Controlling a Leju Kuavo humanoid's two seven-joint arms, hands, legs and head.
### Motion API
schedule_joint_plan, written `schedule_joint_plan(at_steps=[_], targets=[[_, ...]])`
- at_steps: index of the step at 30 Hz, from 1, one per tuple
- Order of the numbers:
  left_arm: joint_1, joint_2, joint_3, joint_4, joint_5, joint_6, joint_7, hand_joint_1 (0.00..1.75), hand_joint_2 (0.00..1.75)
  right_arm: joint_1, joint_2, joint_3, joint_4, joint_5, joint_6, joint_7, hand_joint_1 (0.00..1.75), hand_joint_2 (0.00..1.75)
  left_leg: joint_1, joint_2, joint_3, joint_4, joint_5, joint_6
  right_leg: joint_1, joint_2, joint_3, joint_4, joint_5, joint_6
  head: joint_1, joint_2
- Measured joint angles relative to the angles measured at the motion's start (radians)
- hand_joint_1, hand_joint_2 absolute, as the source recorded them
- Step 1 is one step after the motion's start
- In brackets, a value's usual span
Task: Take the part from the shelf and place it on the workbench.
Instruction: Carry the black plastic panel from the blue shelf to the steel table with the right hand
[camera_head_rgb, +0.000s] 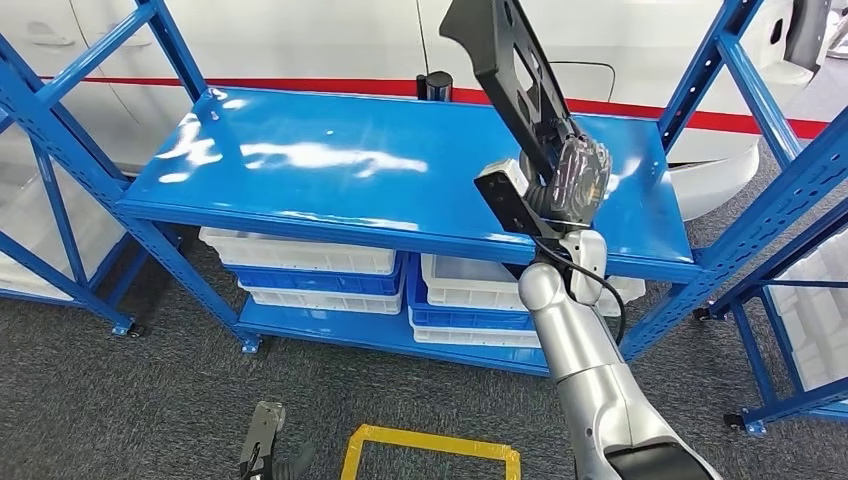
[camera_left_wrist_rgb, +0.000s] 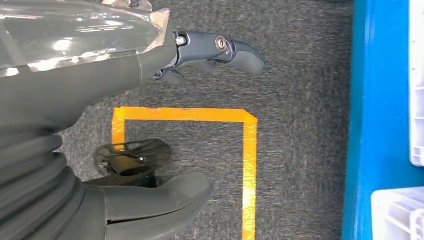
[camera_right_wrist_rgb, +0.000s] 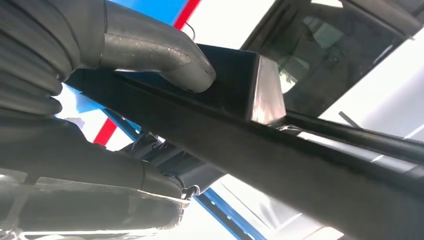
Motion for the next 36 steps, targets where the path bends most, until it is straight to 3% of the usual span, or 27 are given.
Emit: schedule_joint_plan(at_steps=[1, 3, 5, 6, 8, 9, 11, 13, 14, 15, 16, 17, 19, 21, 23, 25, 26, 28, 29, 30, 31, 33, 35, 36], targets=[[0.001, 0.000, 0.002, 0.000, 0.001, 0.001, -0.003, 0.00, 1.75, 0.008, 0.000, -0.003, -0.009, -0.010, -0.001, -0.024, 1.75, 1.75, 0.000, 0.000, 0.030, -0.023, 0.019, 0.002, 0.000, 0.000, -0.010, 0.001, 0.008, 0.003, 0.000, 0.000], [0.001, 0.000, 0.005, 0.000, 0.003, 0.006, -0.009, 0.00, 1.75, 0.027, 0.004, -0.009, -0.056, -0.026, -0.003, -0.077, 1.75, 1.75, -0.001, -0.003, 0.126, -0.146, 0.051, 0.012, 0.001, 0.001, -0.026, 0.002, 0.022, 0.010, -0.001, 0.000], [0.001, -0.001, 0.006, 0.000, 0.003, 0.010, -0.014, 0.00, 1.75, 0.041, 0.009, -0.005, -0.127, -0.028, -0.004, -0.089, 1.75, 1.75, -0.007, -0.008, 0.199, -0.254, 0.051, 0.024, 0.003, 0.000, -0.036, 0.001, 0.035, 0.022, 0.001, 0.000], [0.002, -0.002, 0.006, 0.000, 0.003, 0.012, -0.016, 0.00, 1.75, 0.044, 0.010, 0.003, -0.159, -0.026, -0.004, -0.080, 1.75, 1.75, -0.011, -0.009, 0.210, -0.277, 0.046, 0.029, 0.002, -0.001, -0.038, -0.001, 0.042, 0.030, 0.001, 0.000], [0.005, -0.004, 0.006, 0.000, 0.003, 0.016, -0.018, 0.00, 1.75, 0.052, 0.010, 0.018, -0.210, -0.018, -0.004, -0.065, 1.75, 1.75, -0.013, -0.007, 0.206, -0.287, 0.060, 0.042, 0.000, -0.001, -0.042, -0.004, 0.053, 0.043, 0.001, 0.000], [0.006, -0.005, 0.007, 0.000, 0.004, 0.017, -0.019, 0.00, 1.75, 0.056, 0.010, 0.024, -0.230, -0.014, -0.004, -0.060, 1.75, 1.75, -0.013, -0.005, 0.202, -0.292, 0.071, 0.049, 0.000, -0.001, -0.049, 0.004, 0.045, 0.046, 0.001, 0.000], [0.007, -0.008, 0.007, 0.000, 0.005, 0.018, -0.020, 0.00, 1.75, 0.061, 0.009, 0.035, -0.261, -0.011, -0.004, -0.052, 1.75, 1.75, -0.009, 0.001, 0.185, -0.301, 0.095, 0.064, 0.000, -0.001, -0.079, 0.073, -0.015, 0.040, 0.008, 0.000], [0.009, -0.008, 0.008, 0.000, 0.006, 0.019, -0.021, 0.00, 1.75, 0.060, 0.008, 0.048, -0.280, -0.013, -0.004, -0.044, 1.75, 1.75, -0.011, 0.004, 0.160, -0.300, 0.115, 0.071, 0.001, -0.001, -0.117, 0.204, -0.096, 0.033, 0.015, 0.000], [0.011, -0.008, 0.008, 0.000, 0.007, 0.019, -0.022, 0.00, 1.75, 0.060, 0.008, 0.053, -0.287, -0.013, -0.004, -0.041, 1.75, 1.75, -0.011, 0.006, 0.146, -0.300, 0.126, 0.070, 0.001, -0.001, -0.127, 0.259, -0.119, 0.036, 0.016, 0.000], [0.012, -0.008, 0.008, 0.000, 0.008, 0.019, -0.023, 0.00, 1.75, 0.060, 0.008, 0.059, -0.293, -0.014, -0.004, -0.038, 1.75, 1.75, -0.011, 0.007, 0.132, -0.299, 0.136, 0.069, 0.000, -0.001, -0.122, 0.286, -0.124, 0.044, 0.016, 0.000], [0.013, -0.009, 0.009, 0.000, 0.009, 0.019, -0.023, 0.00, 1.75, 0.059, 0.008, 0.063, -0.299, -0.015, -0.004, -0.035, 1.75, 1.75, -0.011, 0.007, 0.119, -0.298, 0.146, 0.067, -0.001, -0.001, -0.098, 0.275, -0.112, 0.054, 0.017, 0.000], [0.014, -0.009, 0.009, 0.000, 0.009, 0.019, -0.024, 0.00, 1.75, 0.058, 0.008, 0.069, -0.305, -0.014, -0.004, -0.032, 1.75, 1.75, -0.010, 0.007, 0.106, -0.297, 0.156, 0.064, -0.003, -0.001, -0.057, 0.228, -0.092, 0.064, 0.017, 0.000], [0.014, -0.010, 0.009, 0.000, 0.009, 0.019, -0.024, 0.00, 1.75, 0.055, 0.013, 0.078, -0.321, -0.007, -0.004, -0.025, 1.75, 1.75, -0.011, 0.007, 0.083, -0.290, 0.173, 0.054, -0.003, -0.001, 0.043, 0.084, -0.077, 0.070, 0.019, 0.000], [0.014, -0.011, 0.009, 0.000, 0.006, 0.019, -0.024, 0.00, 1.75, 0.053, 0.019, 0.084, -0.338, 0.004, -0.004, -0.017, 1.75, 1.75, -0.013, 0.007, 0.068, -0.287, 0.190, 0.042, 0.001, 0.001, 0.092, 0.002, -0.086, 0.059, 0.016, 0.000], [0.015, -0.011, 0.009, 0.000, 0.004, 0.020, -0.023, 0.00, 1.75, 0.053, 0.021, 0.089, -0.349, 0.013, -0.004, -0.009, 1.75, 1.75, -0.011, 0.007, 0.060, -0.288, 0.205, 0.031, 0.002, 0.002, 0.086, -0.004, -0.079, 0.043, 0.014, 0.000], [0.015, -0.012, 0.009, 0.000, 0.002, 0.022, -0.022, 0.00, 1.75, 0.055, 0.022, 0.093, -0.357, 0.020, -0.004, -0.004, 1.75, 1.75, -0.007, 0.003, 0.045, -0.264, 0.173, 0.019, -0.001, 0.000, 0.072, -0.005, -0.062, 0.023, 0.011, 0.000], [0.015, -0.012, 0.009, 0.000, 0.001, 0.023, -0.021, 0.00, 1.75, 0.056, 0.024, 0.094, -0.361, 0.023, -0.004, -0.002, 1.75, 1.75, -0.005, 0.002, 0.031, -0.225, 0.131, 0.014, -0.003, -0.001, 0.063, -0.005, -0.052, 0.013, 0.008, 0.000], [0.015, -0.012, 0.009, 0.000, -0.001, 0.025, -0.020, 0.00, 1.75, 0.059, 0.028, 0.097, -0.369, 0.024, -0.004, 0.003, 1.75, 1.75, -0.002, 0.000, -0.002, -0.096, 0.032, 0.005, -0.001, -0.001, 0.039, -0.004, -0.031, 0.003, 0.003, 0.000], [0.015, -0.012, 0.009, 0.000, -0.002, 0.026, -0.018, 0.00, 1.75, 0.061, 0.029, 0.098, -0.371, 0.023, -0.004, 0.005, 1.75, 1.75, -0.002, 0.000, -0.013, -0.034, 0.003, 0.003, 0.001, -0.001, 0.026, -0.004, -0.021, 0.002, 0.003, 0.000], [0.015, -0.012, 0.009, 0.000, -0.002, 0.026, -0.017, 0.00, 1.75, 0.064, 0.031, 0.099, -0.372, 0.022, -0.004, 0.008, 1.75, 1.75, -0.002, 0.000, -0.013, 0.003, -0.003, 0.002, 0.002, -0.001, 0.013, -0.003, -0.010, 0.002, 0.002, 0.000], [0.014, -0.012, 0.009, 0.000, -0.003, 0.026, -0.016, 0.00, 1.75, 0.066, 0.033, 0.100, -0.373, 0.020, -0.004, 0.010, 1.75, 1.75, -0.002, 0.000, 0.004, 0.008, 0.011, 0.004, 0.003, -0.001, -0.001, -0.002, 0.000, 0.003, 0.002, 0.000], [0.010, -0.012, 0.009, 0.000, -0.003, 0.027, -0.014, 0.00, 1.75, 0.069, 0.037, 0.100, -0.373, 0.012, -0.004, 0.012, 1.75, 1.75, -0.003, -0.002, 0.091, -0.084, 0.052, 0.015, 0.005, 0.001, -0.025, -0.001, 0.020, 0.008, 0.001, 0.000], [0.003, -0.012, 0.009, -0.001, -0.002, 0.028, -0.013, 0.00, 1.75, 0.069, 0.041, 0.100, -0.373, -0.001, -0.004, 0.013, 1.75, 1.75, -0.008, -0.006, 0.190, -0.221, 0.049, 0.028, 0.008, 0.001, -0.041, -0.001, 0.038, 0.017, 0.002, 0.000], [-0.001, -0.012, 0.009, -0.001, 0.000, 0.028, -0.013, 0.00, 1.75, 0.068, 0.044, 0.101, -0.373, -0.009, -0.004, 0.013, 1.75, 1.75, -0.012, -0.008, 0.215, -0.263, 0.040, 0.034, 0.007, -0.001, -0.045, -0.003, 0.047, 0.024, 0.004, 0.000]])
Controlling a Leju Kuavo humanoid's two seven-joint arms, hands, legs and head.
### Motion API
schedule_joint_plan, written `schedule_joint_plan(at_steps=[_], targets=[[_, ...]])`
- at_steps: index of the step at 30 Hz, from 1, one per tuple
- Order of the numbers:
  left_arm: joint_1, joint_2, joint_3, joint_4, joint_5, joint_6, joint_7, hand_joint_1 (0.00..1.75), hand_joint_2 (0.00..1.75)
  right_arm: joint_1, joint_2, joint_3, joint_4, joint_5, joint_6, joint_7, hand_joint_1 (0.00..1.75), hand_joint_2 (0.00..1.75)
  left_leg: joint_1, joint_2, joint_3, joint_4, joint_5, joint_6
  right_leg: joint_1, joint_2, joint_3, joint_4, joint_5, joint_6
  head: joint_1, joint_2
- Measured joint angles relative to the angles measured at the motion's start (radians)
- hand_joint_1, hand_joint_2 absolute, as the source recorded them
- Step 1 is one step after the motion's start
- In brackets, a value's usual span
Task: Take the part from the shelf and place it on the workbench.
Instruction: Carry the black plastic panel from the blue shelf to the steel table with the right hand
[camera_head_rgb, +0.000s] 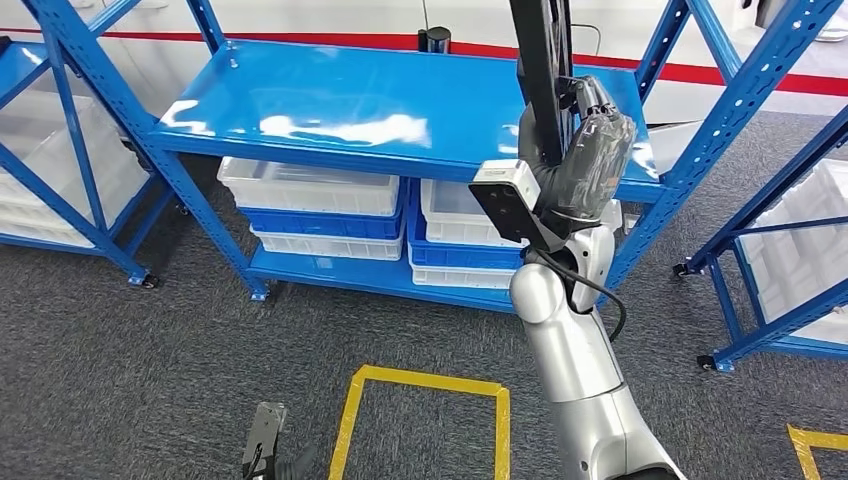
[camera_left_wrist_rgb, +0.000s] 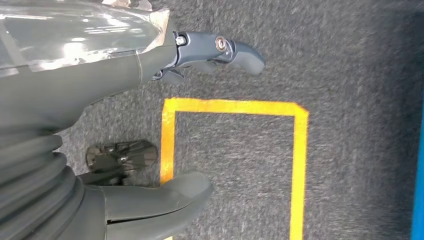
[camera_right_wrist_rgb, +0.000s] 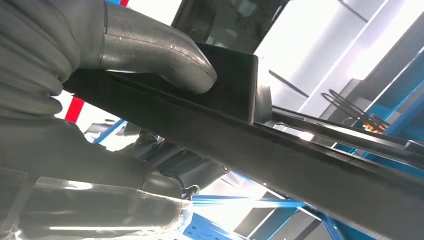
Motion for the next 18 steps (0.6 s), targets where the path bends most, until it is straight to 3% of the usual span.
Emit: schedule_joint_plan(at_steps=[1, 3, 5, 7, 8, 9, 10, 12, 14, 15, 16, 18], targets=[[-0.002, 0.000, 0.000, 0.000, 0.003, 0.000, 0.000, 0.00, 1.75, 0.000, 0.002, 0.001, 0.000, -0.007, 0.000, -0.002, 1.75, 1.75, -0.005, -0.001, 0.007, -0.019, -0.003, 0.005, -0.001, -0.001, -0.003, -0.003, 0.010, 0.008, -0.001, 0.000], [-0.001, 0.001, 0.000, 0.000, 0.008, 0.001, 0.000, 0.00, 1.75, 0.000, 0.004, 0.004, 0.002, -0.019, 0.000, -0.006, 1.75, 1.75, -0.007, 0.002, -0.003, -0.029, 0.018, 0.017, -0.002, -0.001, -0.010, -0.004, 0.019, 0.021, -0.003, 0.000], [-0.002, 0.001, 0.000, 0.000, 0.010, 0.001, 0.000, 0.00, 1.75, 0.000, 0.003, 0.003, 0.004, -0.027, 0.000, -0.013, 1.75, 1.75, -0.003, 0.009, -0.021, -0.042, 0.047, 0.032, 0.001, 0.001, -0.036, 0.040, -0.029, 0.018, 0.003, 0.000], [-0.002, 0.001, 0.000, 0.000, 0.010, 0.000, 0.000, 0.00, 1.75, 0.002, 0.002, 0.002, 0.008, -0.033, 0.000, -0.022, 1.75, 1.75, -0.002, 0.011, -0.049, -0.045, 0.074, 0.042, 0.000, 0.001, -0.074, 0.160, -0.116, 0.008, 0.011, 0.000], [-0.002, 0.001, 0.000, 0.000, 0.010, 0.000, 0.001, 0.00, 1.75, 0.004, 0.001, 0.000, 0.010, -0.035, 0.000, -0.025, 1.75, 1.75, -0.003, 0.012, -0.064, -0.043, 0.086, 0.043, -0.001, 0.001, -0.087, 0.224, -0.147, 0.009, 0.013, 0.000], [-0.002, 0.002, 0.000, 0.000, 0.010, -0.001, 0.001, 0.00, 1.75, 0.007, 0.000, -0.001, 0.012, -0.036, 0.000, -0.026, 1.75, 1.75, -0.003, 0.013, -0.081, -0.042, 0.099, 0.043, -0.002, 0.001, -0.088, 0.270, -0.160, 0.016, 0.015, 0.000], [-0.002, 0.002, 0.000, 0.000, 0.010, -0.001, 0.002, 0.00, 1.75, 0.010, -0.001, -0.003, 0.015, -0.037, 0.000, -0.026, 1.75, 1.75, -0.003, 0.014, -0.098, -0.040, 0.110, 0.041, -0.003, 0.001, -0.074, 0.281, -0.155, 0.026, 0.015, 0.000], [-0.002, 0.002, 0.000, 0.000, 0.010, -0.001, 0.002, 0.00, 1.75, 0.013, -0.002, -0.005, 0.019, -0.037, 0.000, -0.027, 1.75, 1.75, -0.002, 0.015, -0.130, -0.035, 0.133, 0.035, -0.007, 0.000, 0.004, 0.204, -0.121, 0.045, 0.016, 0.000], [-0.002, 0.002, 0.001, 0.000, 0.010, -0.002, 0.002, 0.00, 1.75, 0.013, 0.000, -0.005, 0.020, -0.037, 0.000, -0.028, 1.75, 1.75, -0.003, 0.015, -0.156, -0.028, 0.154, 0.025, -0.005, 0.000, 0.106, 0.065, -0.122, 0.042, 0.015, 0.000], [-0.003, 0.002, 0.001, -0.001, 0.010, -0.002, 0.002, 0.00, 1.75, 0.014, 0.001, -0.006, 0.020, -0.037, 0.000, -0.028, 1.75, 1.75, -0.004, 0.015, -0.163, -0.026, 0.164, 0.019, -0.002, 0.001, 0.135, 0.018, -0.131, 0.035, 0.014, 0.000], [-0.003, 0.002, 0.001, -0.001, 0.010, -0.002, 0.002, 0.00, 1.75, 0.014, 0.002, -0.006, 0.020, -0.037, 0.000, -0.029, 1.75, 1.75, -0.004, 0.015, -0.168, -0.027, 0.174, 0.012, 0.001, 0.002, 0.147, -0.008, -0.138, 0.026, 0.013, 0.000], [-0.001, 0.002, 0.000, 0.000, 0.010, -0.002, 0.002, 0.00, 1.75, 0.015, 0.002, -0.007, 0.021, -0.038, 0.000, -0.030, 1.75, 1.75, 0.000, 0.014, -0.174, -0.031, 0.188, -0.001, 0.000, 0.002, 0.132, -0.012, -0.124, 0.009, 0.013, 0.000]])
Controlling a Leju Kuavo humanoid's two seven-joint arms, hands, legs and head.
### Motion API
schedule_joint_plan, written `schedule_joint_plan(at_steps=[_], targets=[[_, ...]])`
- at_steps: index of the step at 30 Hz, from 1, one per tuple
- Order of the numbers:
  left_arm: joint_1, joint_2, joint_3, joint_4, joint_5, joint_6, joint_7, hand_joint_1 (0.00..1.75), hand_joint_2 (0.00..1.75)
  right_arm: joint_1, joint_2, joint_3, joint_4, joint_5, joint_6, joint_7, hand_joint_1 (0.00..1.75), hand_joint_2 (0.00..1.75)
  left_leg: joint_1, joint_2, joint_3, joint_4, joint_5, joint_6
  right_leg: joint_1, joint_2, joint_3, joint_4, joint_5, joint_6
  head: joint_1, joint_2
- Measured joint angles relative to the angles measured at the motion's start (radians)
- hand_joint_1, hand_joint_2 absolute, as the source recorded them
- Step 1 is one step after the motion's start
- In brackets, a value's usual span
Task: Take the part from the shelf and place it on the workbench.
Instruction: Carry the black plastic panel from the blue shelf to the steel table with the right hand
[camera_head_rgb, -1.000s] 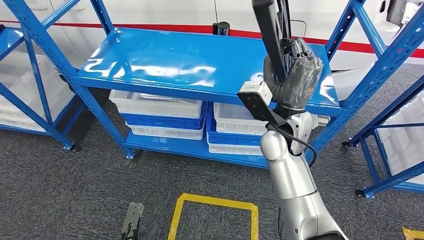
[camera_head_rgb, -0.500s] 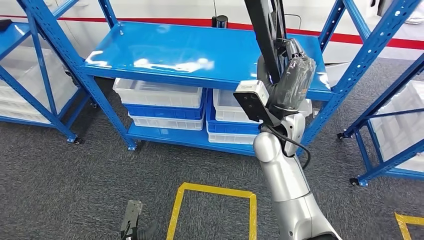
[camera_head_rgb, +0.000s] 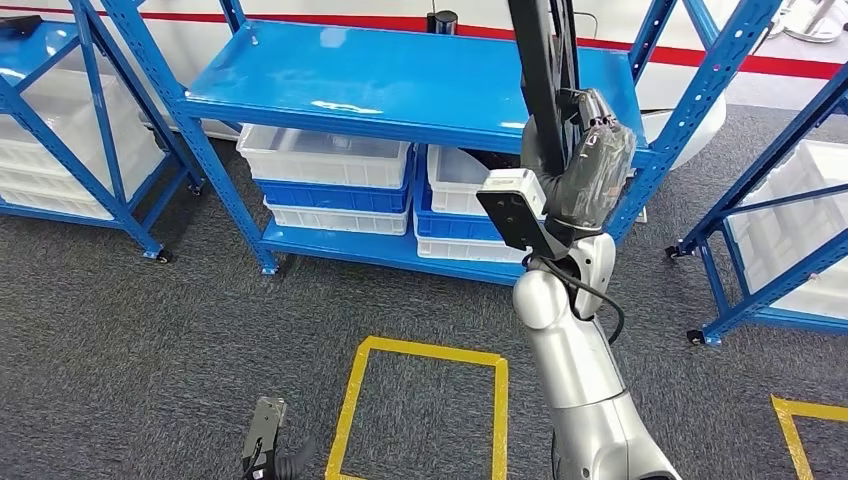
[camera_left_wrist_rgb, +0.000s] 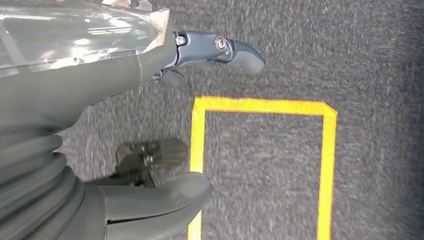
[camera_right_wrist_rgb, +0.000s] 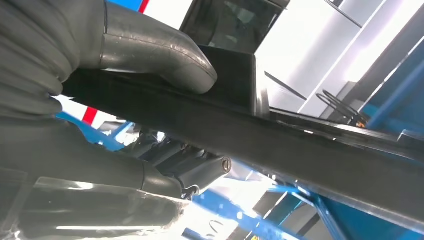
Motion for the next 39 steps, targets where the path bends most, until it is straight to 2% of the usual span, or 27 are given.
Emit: schedule_joint_plan(at_steps=[1, 3, 5, 6, 8, 9, 10, 12, 13, 14, 16, 18, 20, 21, 22, 23, 25, 27, 28, 30, 31, 32, 33, 35, 36, 37, 39], targets=[[0.001, 0.000, 0.000, 0.000, 0.000, 0.000, 0.000, 0.00, 1.75, 0.000, 0.001, 0.000, 0.001, 0.000, 0.000, -0.001, 1.75, 1.75, 0.003, -0.002, -0.008, 0.009, -0.016, -0.007, -0.002, -0.001, -0.009, 0.000, 0.011, -0.011, -0.001, 0.000], [0.001, 0.001, 0.000, 0.000, 0.000, 0.000, 0.000, 0.00, 1.75, -0.002, 0.003, -0.001, 0.002, -0.001, 0.000, -0.001, 1.75, 1.75, 0.008, -0.005, -0.035, 0.083, -0.108, -0.019, -0.008, -0.003, -0.030, -0.002, 0.038, -0.027, -0.006, 0.000], [0.001, 0.002, 0.000, 0.000, 0.000, -0.003, 0.002, 0.00, 1.75, -0.002, 0.006, -0.002, 0.005, -0.004, 0.001, 0.004, 1.75, 1.75, 0.011, -0.006, -0.064, 0.213, -0.208, -0.030, -0.007, -0.004, -0.061, -0.001, 0.065, -0.031, -0.012, 0.000], [0.001, 0.002, 0.000, 0.000, 0.000, -0.005, 0.005, 0.00, 1.75, -0.001, 0.006, -0.003, 0.008, -0.009, 0.002, 0.009, 1.75, 1.75, 0.013, -0.006, -0.069, 0.268, -0.225, -0.033, -0.007, -0.004, -0.078, 0.000, 0.078, -0.030, -0.012, 0.000], [-0.001, 0.002, 0.000, 0.000, 0.000, -0.007, 0.011, 0.00, 1.75, 0.000, 0.006, -0.007, 0.015, -0.026, 0.006, 0.020, 1.75, 1.75, 0.017, -0.006, -0.036, 0.299, -0.195, -0.036, -0.008, -0.004, -0.113, 0.001, 0.105, -0.024, -0.012, 0.000], [-0.002, 0.002, 0.000, 0.000, 0.001, -0.007, 0.013, 0.00, 1.75, 0.000, 0.007, -0.011, 0.019, -0.039, 0.008, 0.021, 1.75, 1.75, 0.019, -0.006, 0.006, 0.267, -0.171, -0.036, -0.008, -0.004, -0.129, 0.001, 0.119, -0.020, -0.013, 0.000], [-0.005, 0.002, 0.000, 0.000, 0.003, -0.006, 0.014, 0.00, 1.75, 0.000, 0.008, -0.016, 0.023, -0.054, 0.011, 0.021, 1.75, 1.75, 0.020, -0.007, 0.062, 0.207, -0.165, -0.034, -0.008, -0.003, -0.143, 0.002, 0.131, -0.015, -0.013, 0.000], [-0.011, 0.002, 0.000, 0.000, 0.009, -0.003, 0.011, 0.00, 1.75, -0.003, 0.014, -0.026, 0.029, -0.082, 0.014, 0.014, 1.75, 1.75, 0.016, -0.012, 0.163, 0.072, -0.193, -0.023, -0.007, -0.005, -0.159, 0.000, 0.154, -0.001, -0.011, 0.000], [-0.013, 0.002, 0.000, -0.001, 0.012, -0.001, 0.010, 0.00, 1.75, -0.006, 0.017, -0.030, 0.034, -0.092, 0.015, 0.010, 1.75, 1.75, 0.011, -0.015, 0.187, 0.031, -0.208, -0.014, -0.006, -0.006, -0.162, -0.002, 0.165, 0.007, -0.010, 0.000], [-0.013, 0.002, 0.000, -0.001, 0.015, 0.001, 0.008, 0.00, 1.75, -0.008, 0.019, -0.034, 0.040, -0.101, 0.015, 0.006, 1.75, 1.75, 0.006, -0.017, 0.191, 0.013, -0.209, -0.003, -0.006, -0.007, -0.164, -0.007, 0.178, 0.015, -0.009, 0.000], [-0.011, 0.003, 0.001, 0.000, 0.020, 0.005, 0.006, 0.00, 1.75, -0.009, 0.022, -0.044, 0.053, -0.116, 0.015, 0.001, 1.75, 1.75, 0.005, -0.014, 0.173, 0.010, -0.184, 0.020, -0.010, -0.006, -0.174, -0.007, 0.180, 0.024, -0.009, 0.000], [-0.009, 0.002, 0.001, 0.000, 0.023, 0.007, 0.006, 0.00, 1.75, -0.009, 0.022, -0.056, 0.063, -0.125, 0.016, -0.001, 1.75, 1.75, 0.006, -0.011, 0.148, 0.005, -0.153, 0.039, -0.012, -0.005, -0.205, 0.057, 0.112, 0.014, -0.004, 0.000], [-0.009, 0.002, 0.001, 0.000, 0.023, 0.007, 0.006, 0.00, 1.75, -0.009, 0.022, -0.063, 0.071, -0.130, 0.016, -0.003, 1.75, 1.75, 0.001, -0.010, 0.115, 0.007, -0.124, 0.048, -0.011, -0.004, -0.244, 0.197, 0.017, 0.004, 0.003, 0.000], [-0.008, 0.002, 0.001, 0.000, 0.023, 0.007, 0.006, 0.00, 1.75, -0.008, 0.022, -0.066, 0.075, -0.133, 0.017, -0.003, 1.75, 1.75, -0.002, -0.009, 0.096, 0.007, -0.109, 0.049, -0.011, -0.004, -0.252, 0.262, -0.008, 0.007, 0.004, 0.000], [-0.007, 0.002, 0.001, 0.000, 0.023, 0.007, 0.006, 0.00, 1.75, -0.008, 0.022, -0.069, 0.078, -0.137, 0.018, -0.004, 1.75, 1.75, -0.005, -0.009, 0.078, 0.008, -0.095, 0.050, -0.011, -0.004, -0.247, 0.301, -0.013, 0.013, 0.004, 0.000], [-0.006, 0.002, 0.001, 0.000, 0.023, 0.007, 0.006, 0.00, 1.75, -0.008, 0.022, -0.072, 0.082, -0.142, 0.020, -0.006, 1.75, 1.75, -0.007, -0.008, 0.061, 0.008, -0.081, 0.050, -0.010, -0.004, -0.223, 0.303, -0.003, 0.021, 0.004, 0.000], [-0.006, 0.002, 0.001, 0.000, 0.023, 0.007, 0.007, 0.00, 1.75, -0.008, 0.022, -0.076, 0.086, -0.158, 0.024, -0.012, 1.75, 1.75, -0.011, -0.009, 0.031, 0.009, -0.055, 0.047, -0.005, -0.004, -0.123, 0.206, 0.020, 0.023, 0.004, 0.000], [-0.006, 0.000, 0.001, 0.000, 0.024, 0.007, 0.006, 0.00, 1.75, -0.010, 0.026, -0.078, 0.088, -0.170, 0.028, -0.020, 1.75, 1.75, -0.015, -0.009, 0.012, 0.009, -0.032, 0.039, 0.004, -0.006, -0.013, 0.062, 0.002, 0.007, 0.001, 0.000], [-0.005, 0.000, 0.002, 0.000, 0.025, 0.006, 0.005, 0.00, 1.75, -0.012, 0.028, -0.079, 0.089, -0.173, 0.030, -0.022, 1.75, 1.75, -0.014, -0.008, 0.008, 0.008, -0.021, 0.032, 0.008, -0.006, 0.013, 0.018, -0.009, -0.001, 0.000, 0.000], [-0.004, 0.000, 0.003, 0.000, 0.027, 0.007, 0.004, 0.00, 1.75, -0.015, 0.030, -0.082, 0.094, -0.177, 0.034, -0.025, 1.75, 1.75, -0.011, -0.006, 0.003, 0.000, -0.001, 0.019, 0.010, -0.005, 0.011, -0.003, -0.001, -0.011, -0.001, 0.000], [-0.003, 0.000, 0.003, 0.000, 0.028, 0.007, 0.004, 0.00, 1.75, -0.018, 0.031, -0.083, 0.097, -0.179, 0.036, -0.026, 1.75, 1.75, -0.008, -0.007, -0.003, 0.003, -0.006, 0.012, 0.007, -0.005, 0.003, -0.007, 0.011, -0.018, 0.001, 0.000], [-0.002, 0.000, 0.004, 0.000, 0.030, 0.008, 0.003, 0.00, 1.75, -0.021, 0.033, -0.085, 0.101, -0.180, 0.038, -0.026, 1.75, 1.75, -0.006, -0.008, -0.014, 0.018, -0.031, 0.005, 0.004, -0.007, -0.005, -0.009, 0.026, -0.026, -0.001, 0.000], [-0.001, 0.001, 0.005, 0.000, 0.032, 0.008, 0.003, 0.00, 1.75, -0.024, 0.036, -0.087, 0.104, -0.181, 0.040, -0.026, 1.75, 1.75, -0.004, -0.010, -0.029, 0.052, -0.075, -0.003, 0.000, -0.008, -0.016, -0.012, 0.041, -0.032, -0.004, 0.000], [-0.001, 0.002, 0.006, 0.000, 0.036, 0.010, 0.000, 0.00, 1.75, -0.028, 0.042, -0.089, 0.109, -0.181, 0.044, -0.027, 1.75, 1.75, 0.004, -0.011, -0.064, 0.174, -0.183, -0.018, -0.001, -0.008, -0.047, -0.011, 0.070, -0.038, -0.011, 0.000], [-0.001, 0.002, 0.007, 0.000, 0.038, 0.010, -0.001, 0.00, 1.75, -0.029, 0.043, -0.090, 0.111, -0.180, 0.045, -0.027, 1.75, 1.75, 0.008, -0.011, -0.075, 0.238, -0.212, -0.024, -0.001, -0.008, -0.063, -0.010, 0.083, -0.037, -0.012, 0.000], [0.000, 0.002, 0.008, 0.000, 0.039, 0.011, -0.002, 0.00, 1.75, -0.029, 0.044, -0.090, 0.114, -0.180, 0.048, -0.027, 1.75, 1.75, 0.013, -0.010, -0.074, 0.283, -0.216, -0.030, -0.002, -0.008, -0.081, -0.009, 0.097, -0.035, -0.012, 0.000], [0.000, 0.003, 0.010, 0.000, 0.041, 0.011, -0.005, 0.00, 1.75, -0.030, 0.046, -0.090, 0.117, -0.179, 0.053, -0.027, 1.75, 1.75, 0.022, -0.010, -0.027, 0.284, -0.172, -0.038, -0.005, -0.008, -0.116, -0.006, 0.122, -0.026, -0.012, 0.000]])
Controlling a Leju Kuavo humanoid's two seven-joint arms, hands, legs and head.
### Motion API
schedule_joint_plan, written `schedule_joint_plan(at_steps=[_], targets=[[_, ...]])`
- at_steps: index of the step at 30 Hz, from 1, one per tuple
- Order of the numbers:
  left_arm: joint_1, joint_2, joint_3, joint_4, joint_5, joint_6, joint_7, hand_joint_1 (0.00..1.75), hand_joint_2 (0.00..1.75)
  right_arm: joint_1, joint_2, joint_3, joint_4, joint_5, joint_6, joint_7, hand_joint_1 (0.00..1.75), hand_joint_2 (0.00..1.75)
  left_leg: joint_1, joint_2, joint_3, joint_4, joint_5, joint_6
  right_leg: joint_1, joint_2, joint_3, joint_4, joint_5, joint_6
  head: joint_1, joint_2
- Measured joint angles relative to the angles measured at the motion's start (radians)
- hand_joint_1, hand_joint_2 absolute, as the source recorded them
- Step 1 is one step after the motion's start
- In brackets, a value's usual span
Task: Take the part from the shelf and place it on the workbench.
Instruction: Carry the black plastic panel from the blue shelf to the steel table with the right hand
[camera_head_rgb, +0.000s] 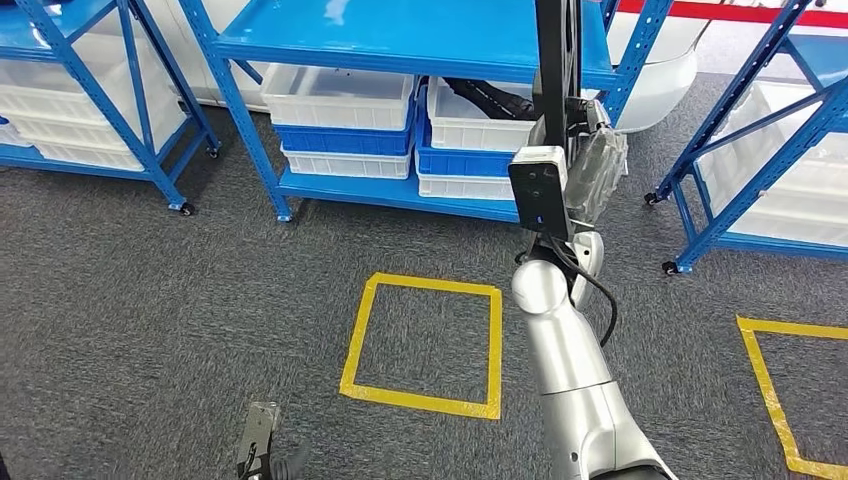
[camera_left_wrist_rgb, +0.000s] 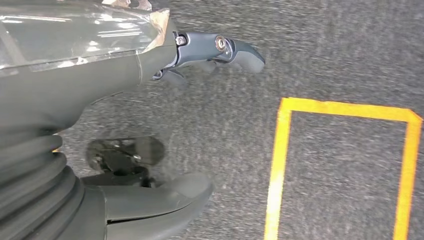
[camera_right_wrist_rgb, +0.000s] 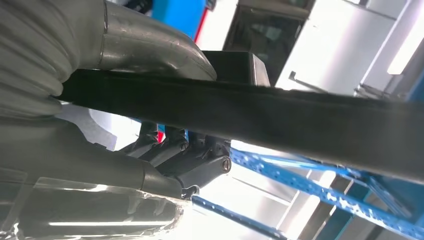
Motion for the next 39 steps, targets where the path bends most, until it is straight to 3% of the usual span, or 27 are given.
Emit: schedule_joint_plan(at_steps=[1, 3, 4, 5, 7, 8, 9, 11, 12, 13, 14, 15, 16, 18, 19, 20, 22, 23, 24, 27, 28, 30, 32, 34, 35, 37, 39], targets=[[-0.001, 0.000, 0.001, 0.000, 0.000, 0.000, -0.001, 0.00, 1.75, -0.001, 0.001, 0.000, 0.001, 0.001, 0.002, 0.000, 1.75, 1.75, 0.004, 0.000, 0.051, -0.047, 0.017, -0.003, -0.002, 0.000, -0.015, 0.003, 0.012, 0.006, 0.000, 0.000], [-0.004, 0.000, 0.002, -0.002, 0.000, 0.000, -0.004, 0.00, 1.75, -0.006, 0.005, -0.002, 0.000, 0.003, 0.005, 0.002, 1.75, 1.75, 0.005, -0.004, 0.160, -0.179, -0.004, -0.003, -0.002, 0.001, -0.038, 0.012, 0.029, 0.021, -0.002, 0.000], [-0.005, 0.000, 0.002, -0.003, 0.000, 0.000, -0.005, 0.00, 1.75, -0.009, 0.007, -0.003, 0.000, 0.005, 0.005, 0.002, 1.75, 1.75, 0.003, -0.006, 0.191, -0.226, -0.022, 0.003, -0.001, 0.001, -0.043, 0.013, 0.038, 0.029, 0.000, 0.000], [-0.005, 0.000, 0.002, -0.003, 0.000, 0.000, -0.005, 0.00, 1.75, -0.012, 0.010, -0.004, 0.000, 0.006, 0.006, 0.003, 1.75, 1.75, -0.003, -0.009, 0.201, -0.249, -0.032, 0.013, -0.001, 0.000, -0.045, 0.010, 0.048, 0.037, 0.001, 0.000], [-0.004, 0.000, 0.003, -0.004, 0.001, 0.000, -0.006, 0.00, 1.75, -0.013, 0.012, -0.005, 0.002, 0.008, 0.006, 0.003, 1.75, 1.75, -0.010, -0.007, 0.185, -0.254, -0.012, 0.040, -0.005, -0.001, -0.049, 0.003, 0.064, 0.052, 0.005, 0.000], [-0.003, -0.001, 0.003, -0.004, 0.002, 0.000, -0.006, 0.00, 1.75, -0.013, 0.011, -0.006, 0.003, 0.008, 0.006, 0.003, 1.75, 1.75, -0.011, -0.004, 0.175, -0.256, 0.002, 0.052, -0.007, 0.000, -0.059, 0.013, 0.050, 0.052, 0.006, 0.000], [-0.003, -0.001, 0.004, -0.004, 0.003, 0.000, -0.006, 0.00, 1.75, -0.013, 0.010, -0.007, 0.004, 0.008, 0.006, 0.004, 1.75, 1.75, -0.010, -0.001, 0.161, -0.259, 0.018, 0.063, -0.009, 0.001, -0.076, 0.047, 0.015, 0.047, 0.009, 0.000], [-0.002, -0.001, 0.006, -0.004, 0.006, 0.000, -0.006, 0.00, 1.75, -0.013, 0.009, -0.008, 0.005, 0.008, 0.008, 0.004, 1.75, 1.75, -0.013, 0.001, 0.128, -0.259, 0.048, 0.075, -0.009, 0.003, -0.118, 0.173, -0.086, 0.032, 0.015, 0.000], [-0.002, 0.000, 0.007, -0.004, 0.006, 0.000, -0.006, 0.00, 1.75, -0.012, 0.008, -0.009, 0.006, 0.008, 0.008, 0.004, 1.75, 1.75, -0.015, 0.002, 0.110, -0.258, 0.063, 0.078, -0.009, 0.003, -0.133, 0.246, -0.123, 0.031, 0.017, 0.000], [-0.001, 0.000, 0.009, -0.004, 0.007, 0.000, -0.007, 0.00, 1.75, -0.010, 0.008, -0.009, 0.006, 0.008, 0.009, 0.004, 1.75, 1.75, -0.017, 0.002, 0.092, -0.258, 0.077, 0.079, -0.009, 0.003, -0.135, 0.299, -0.140, 0.035, 0.017, 0.000], [0.000, 0.000, 0.011, -0.004, 0.009, 0.000, -0.007, 0.00, 1.75, -0.008, 0.007, -0.010, 0.006, 0.006, 0.009, 0.004, 1.75, 1.75, -0.019, 0.002, 0.073, -0.257, 0.091, 0.079, -0.008, 0.003, -0.121, 0.323, -0.139, 0.042, 0.017, 0.000], [0.001, 0.000, 0.014, -0.004, 0.012, 0.000, -0.008, 0.00, 1.75, -0.006, 0.007, -0.012, 0.006, 0.005, 0.011, 0.004, 1.75, 1.75, -0.021, 0.002, 0.056, -0.257, 0.105, 0.078, -0.006, 0.003, -0.089, 0.309, -0.126, 0.048, 0.018, 0.000], [0.002, 0.000, 0.016, -0.004, 0.015, -0.001, -0.009, 0.00, 1.75, -0.006, 0.006, -0.013, 0.006, 0.004, 0.015, 0.004, 1.75, 1.75, -0.023, 0.001, 0.041, -0.257, 0.119, 0.076, -0.004, 0.003, -0.039, 0.262, -0.113, 0.050, 0.018, 0.000], [0.002, 0.000, 0.019, -0.004, 0.021, -0.003, -0.012, 0.00, 1.75, -0.009, 0.008, -0.015, 0.006, 0.008, 0.025, 0.007, 1.75, 1.75, -0.024, 0.001, 0.020, -0.256, 0.143, 0.068, 0.006, 0.002, 0.077, 0.118, -0.124, 0.035, 0.017, 0.000], [0.003, 0.000, 0.020, -0.004, 0.023, -0.003, -0.015, 0.00, 1.75, -0.011, 0.010, -0.016, 0.006, 0.011, 0.029, 0.008, 1.75, 1.75, -0.024, 0.002, 0.016, -0.257, 0.154, 0.062, 0.011, 0.002, 0.114, 0.062, -0.137, 0.027, 0.016, 0.000], [0.003, 0.000, 0.020, -0.004, 0.025, -0.004, -0.017, 0.00, 1.75, -0.013, 0.011, -0.016, 0.006, 0.014, 0.032, 0.009, 1.75, 1.75, -0.022, 0.003, 0.014, -0.261, 0.164, 0.056, 0.016, 0.002, 0.132, 0.029, -0.148, 0.018, 0.015, 0.000], [0.005, 0.001, 0.021, -0.004, 0.027, -0.003, -0.019, 0.00, 1.75, -0.015, 0.012, -0.017, 0.007, 0.016, 0.036, 0.011, 1.75, 1.75, -0.019, 0.003, 0.012, -0.271, 0.183, 0.041, 0.015, 0.002, 0.123, 0.014, -0.132, 0.008, 0.016, 0.000], [0.007, 0.002, 0.022, -0.004, 0.028, -0.003, -0.020, 0.00, 1.75, -0.017, 0.013, -0.017, 0.008, 0.016, 0.038, 0.011, 1.75, 1.75, -0.017, 0.001, 0.005, -0.267, 0.172, 0.035, 0.012, 0.001, 0.116, 0.012, -0.119, 0.000, 0.017, 0.000], [0.009, 0.002, 0.023, -0.004, 0.028, -0.003, -0.020, 0.00, 1.75, -0.017, 0.014, -0.018, 0.008, 0.016, 0.039, 0.012, 1.75, 1.75, -0.016, 0.000, -0.005, -0.246, 0.139, 0.028, 0.008, 0.000, 0.106, 0.008, -0.103, -0.007, 0.014, 0.000], [0.013, 0.006, 0.027, -0.004, 0.029, -0.003, -0.021, 0.00, 1.75, -0.018, 0.017, -0.022, 0.010, 0.016, 0.042, 0.013, 1.75, 1.75, -0.009, -0.001, -0.048, -0.070, -0.023, 0.007, 0.003, -0.001, 0.061, 0.008, -0.056, -0.015, 0.002, 0.000], [0.014, 0.007, 0.029, -0.004, 0.029, -0.003, -0.021, 0.00, 1.75, -0.018, 0.017, -0.023, 0.012, 0.016, 0.042, 0.013, 1.75, 1.75, -0.007, -0.001, -0.054, -0.010, -0.045, 0.001, 0.003, -0.002, 0.043, 0.009, -0.042, -0.013, 0.000, 0.000], [0.014, 0.010, 0.032, -0.004, 0.029, -0.003, -0.021, 0.00, 1.75, -0.015, 0.017, -0.026, 0.015, 0.017, 0.042, 0.013, 1.75, 1.75, -0.001, 0.000, -0.024, 0.025, -0.021, -0.005, 0.001, -0.002, 0.011, 0.011, -0.018, -0.007, -0.001, 0.000], [0.014, 0.011, 0.035, -0.005, 0.029, -0.003, -0.021, 0.00, 1.75, -0.015, 0.017, -0.028, 0.018, 0.018, 0.043, 0.013, 1.75, 1.75, 0.004, -0.001, 0.075, -0.071, 0.007, -0.008, -0.001, -0.002, -0.018, 0.016, 0.003, 0.004, -0.002, 0.000], [0.013, 0.011, 0.036, -0.007, 0.029, -0.003, -0.023, 0.00, 1.75, -0.018, 0.017, -0.031, 0.019, 0.019, 0.043, 0.013, 1.75, 1.75, 0.001, -0.004, 0.172, -0.200, -0.016, -0.002, 0.000, -0.003, -0.036, 0.022, 0.021, 0.019, -0.001, 0.000], [0.013, 0.011, 0.037, -0.008, 0.030, -0.003, -0.023, 0.00, 1.75, -0.020, 0.017, -0.032, 0.020, 0.020, 0.044, 0.013, 1.75, 1.75, -0.003, -0.006, 0.193, -0.235, -0.031, 0.006, 0.002, -0.003, -0.040, 0.023, 0.030, 0.027, 0.000, 0.000], [0.014, 0.011, 0.038, -0.008, 0.033, -0.004, -0.025, 0.00, 1.75, -0.023, 0.015, -0.033, 0.023, 0.022, 0.045, 0.013, 1.75, 1.75, -0.009, -0.005, 0.185, -0.249, -0.022, 0.029, 0.000, -0.004, -0.044, 0.018, 0.049, 0.042, 0.003, 0.000], [0.016, 0.011, 0.040, -0.008, 0.036, -0.005, -0.027, 0.00, 1.75, -0.025, 0.011, -0.035, 0.028, 0.023, 0.045, 0.014, 1.75, 1.75, -0.010, -0.001, 0.167, -0.254, 0.001, 0.053, -0.004, -0.002, -0.067, 0.043, 0.026, 0.044, 0.006, 0.000]])
